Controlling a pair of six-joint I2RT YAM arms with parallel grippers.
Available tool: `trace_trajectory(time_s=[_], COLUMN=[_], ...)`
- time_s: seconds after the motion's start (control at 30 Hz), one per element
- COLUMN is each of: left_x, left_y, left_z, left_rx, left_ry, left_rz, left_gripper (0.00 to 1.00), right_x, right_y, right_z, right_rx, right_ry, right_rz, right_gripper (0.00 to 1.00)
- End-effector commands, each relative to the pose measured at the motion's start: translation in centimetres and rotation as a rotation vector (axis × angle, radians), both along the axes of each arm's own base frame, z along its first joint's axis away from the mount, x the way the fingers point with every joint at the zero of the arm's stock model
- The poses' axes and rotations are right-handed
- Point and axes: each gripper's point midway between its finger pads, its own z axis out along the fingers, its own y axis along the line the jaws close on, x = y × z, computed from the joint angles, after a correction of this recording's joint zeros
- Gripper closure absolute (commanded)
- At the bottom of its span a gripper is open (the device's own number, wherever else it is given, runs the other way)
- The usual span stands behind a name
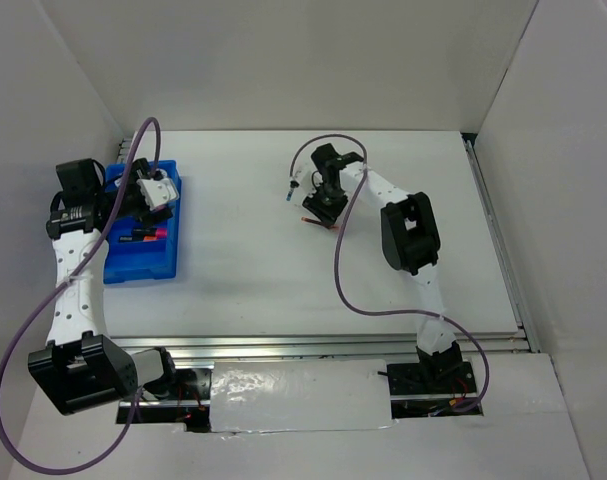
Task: Sort the stationery into containers
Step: Pick up the pen from the center of the board.
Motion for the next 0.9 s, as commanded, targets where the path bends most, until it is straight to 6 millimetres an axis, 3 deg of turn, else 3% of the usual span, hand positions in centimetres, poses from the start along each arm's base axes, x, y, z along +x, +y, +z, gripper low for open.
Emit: trace_trajectory(time_s=[0.0, 0.27, 0.4, 0.43, 0.5, 0.57, 0.7, 0.73, 0.87], left_x=[-0.3, -0.2, -0.4, -0.8, -1.3, -1.9, -4.0, -4.6, -6.7], left_y=[-0.9, -1.6, -2.8, -3.7, -4.7, -6.3, -9.8, -11.7, -15.0], left_z=[1.5, 1.7, 1.8, 1.5, 1.0, 0.0, -1.5, -1.5, -4.1], left_rx=[-0.014, -0.032, -0.065, -0.069, -0.074, -0.056, 0.019, 0.027, 0.12], left_ry=[-0.045, -0.045, -0.027, -0.014, -0.002, 0.0, -0.051, -0.074, -0.084], left_rz=[-0.023, -0.039, -0.076, -0.103, -0.129, -0.173, -0.277, -0.333, -0.454], left_gripper=[0.14, 0.15, 0.17, 0.18, 0.19, 0.19, 0.2, 0.21, 0.24], right_x=[0.7, -0.7, -1.8, -2.5, -3.5, -4.9, -10.2, -11.3, -15.6], right_y=[-0.7, -1.8, -1.6, -1.4, 0.1, 1.3, 5.3, 6.2, 8.7], right_z=[-0.4, -1.9, -2.3, -1.9, -0.5, 2.5, 8.7, 9.5, 13.2], right_rx=[-0.04, -0.095, -0.103, -0.097, -0.012, 0.071, 0.329, 0.362, 0.52], right_ry=[-0.01, 0.029, 0.064, 0.082, 0.123, 0.161, 0.33, 0.368, 0.542], right_rz=[0.019, 0.06, 0.073, 0.074, 0.063, 0.045, 0.059, 0.053, 0.063], right_gripper=[0.54, 0.66, 0.95, 0.97, 1.0, 1.0, 1.0, 1.0, 1.0])
